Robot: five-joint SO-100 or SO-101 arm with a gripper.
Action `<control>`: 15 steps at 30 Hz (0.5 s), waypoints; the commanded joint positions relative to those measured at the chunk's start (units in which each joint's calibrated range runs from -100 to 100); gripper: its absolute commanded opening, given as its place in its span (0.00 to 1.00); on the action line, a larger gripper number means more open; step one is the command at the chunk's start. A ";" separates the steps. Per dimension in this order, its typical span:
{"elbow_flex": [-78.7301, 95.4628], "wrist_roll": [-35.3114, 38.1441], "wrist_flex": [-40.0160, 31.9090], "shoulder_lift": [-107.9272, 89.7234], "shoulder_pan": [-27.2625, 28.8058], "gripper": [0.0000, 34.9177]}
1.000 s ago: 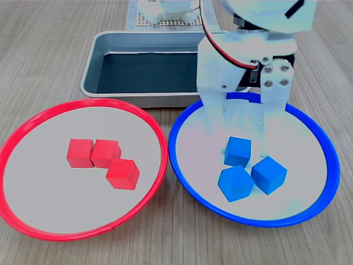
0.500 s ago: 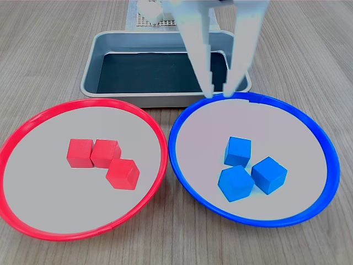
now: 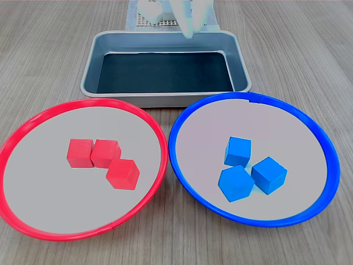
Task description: Relocate any misplaced blocks to their matching dishes.
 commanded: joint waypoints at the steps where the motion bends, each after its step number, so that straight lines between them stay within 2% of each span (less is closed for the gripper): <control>1: 2.91 -1.66 1.14 -6.98 1.36 0.01; 6: 4.73 -5.27 -1.25 -10.05 3.05 0.01; 11: 7.74 -12.26 -3.40 -18.49 4.75 0.01; 15: 11.01 -17.58 0.40 -27.19 5.88 0.01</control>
